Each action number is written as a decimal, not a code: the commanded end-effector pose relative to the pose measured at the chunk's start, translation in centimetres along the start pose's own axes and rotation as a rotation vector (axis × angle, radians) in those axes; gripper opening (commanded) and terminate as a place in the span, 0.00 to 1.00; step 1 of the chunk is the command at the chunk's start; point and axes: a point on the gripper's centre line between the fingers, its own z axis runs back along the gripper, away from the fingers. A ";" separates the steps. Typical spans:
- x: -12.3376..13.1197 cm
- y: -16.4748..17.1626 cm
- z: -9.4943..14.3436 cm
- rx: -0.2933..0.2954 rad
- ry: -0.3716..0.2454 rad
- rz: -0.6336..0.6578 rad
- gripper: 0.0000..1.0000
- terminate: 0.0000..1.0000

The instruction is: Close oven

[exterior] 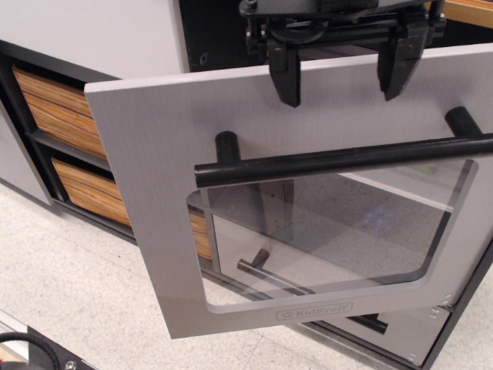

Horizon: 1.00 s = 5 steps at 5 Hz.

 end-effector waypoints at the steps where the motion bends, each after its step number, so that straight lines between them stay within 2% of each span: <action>1: 0.0 0.0 0.0 0.000 0.000 0.000 1.00 0.00; 2: -0.6 0.0 -0.8 0.016 -0.006 -0.009 1.00 0.00; 3: -0.2 0.1 -1.5 0.029 -0.011 0.006 1.00 0.00; 4: 1.6 0.3 -1.2 0.014 -0.071 0.050 1.00 0.00; 5: 3.3 0.2 -2.0 0.025 -0.123 0.075 1.00 0.00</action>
